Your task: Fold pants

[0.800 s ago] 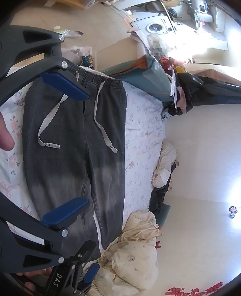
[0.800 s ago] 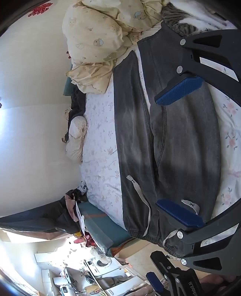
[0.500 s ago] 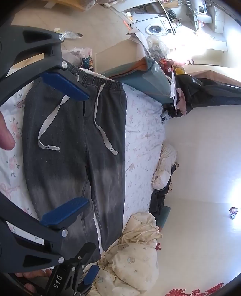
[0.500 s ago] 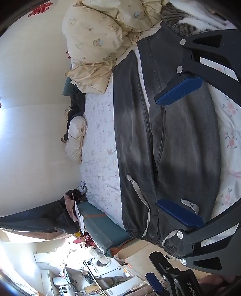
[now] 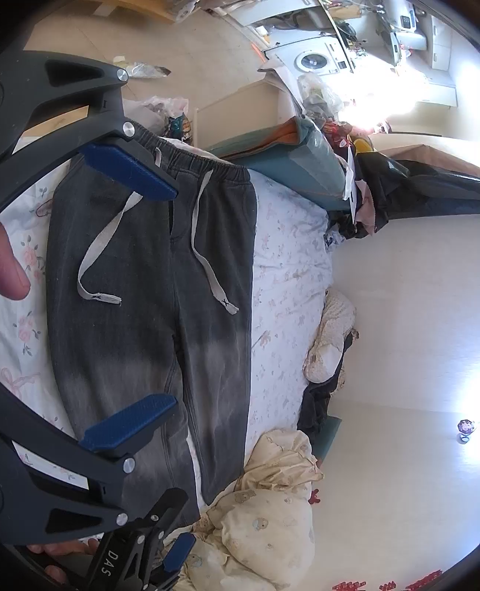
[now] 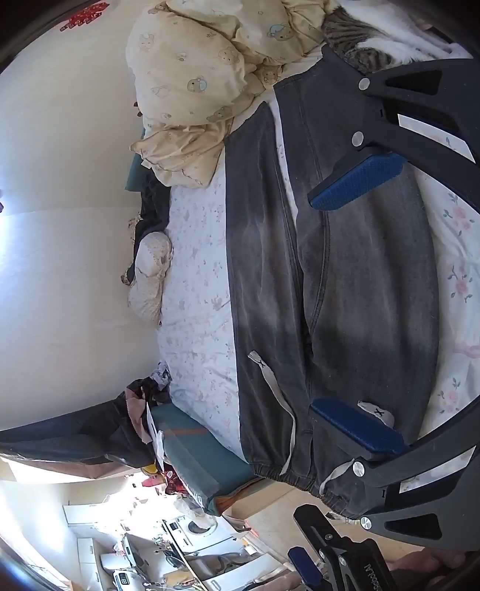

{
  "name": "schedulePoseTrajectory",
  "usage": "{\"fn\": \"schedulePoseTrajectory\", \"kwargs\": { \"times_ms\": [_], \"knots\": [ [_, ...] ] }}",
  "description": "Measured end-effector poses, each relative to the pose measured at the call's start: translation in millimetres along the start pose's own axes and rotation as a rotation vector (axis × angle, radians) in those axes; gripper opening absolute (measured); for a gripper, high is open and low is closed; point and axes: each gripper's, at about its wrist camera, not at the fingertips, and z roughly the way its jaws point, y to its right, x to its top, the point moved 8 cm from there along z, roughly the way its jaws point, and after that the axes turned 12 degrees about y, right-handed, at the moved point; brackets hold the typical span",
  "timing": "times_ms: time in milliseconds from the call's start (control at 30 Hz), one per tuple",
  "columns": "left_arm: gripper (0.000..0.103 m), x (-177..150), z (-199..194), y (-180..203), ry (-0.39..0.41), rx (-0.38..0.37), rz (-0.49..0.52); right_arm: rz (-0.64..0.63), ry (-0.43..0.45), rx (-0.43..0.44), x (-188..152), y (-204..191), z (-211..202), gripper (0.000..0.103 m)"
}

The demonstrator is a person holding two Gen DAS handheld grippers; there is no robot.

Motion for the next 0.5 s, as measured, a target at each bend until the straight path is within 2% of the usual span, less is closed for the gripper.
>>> {"fn": "schedulePoseTrajectory", "kwargs": {
  "times_ms": [500],
  "knots": [
    [0.103,2.8,-1.2,-1.3,0.004,0.0,-0.003,-0.009,-0.003,0.008,-0.7,-2.9,-1.0,0.103]
  ]
}}
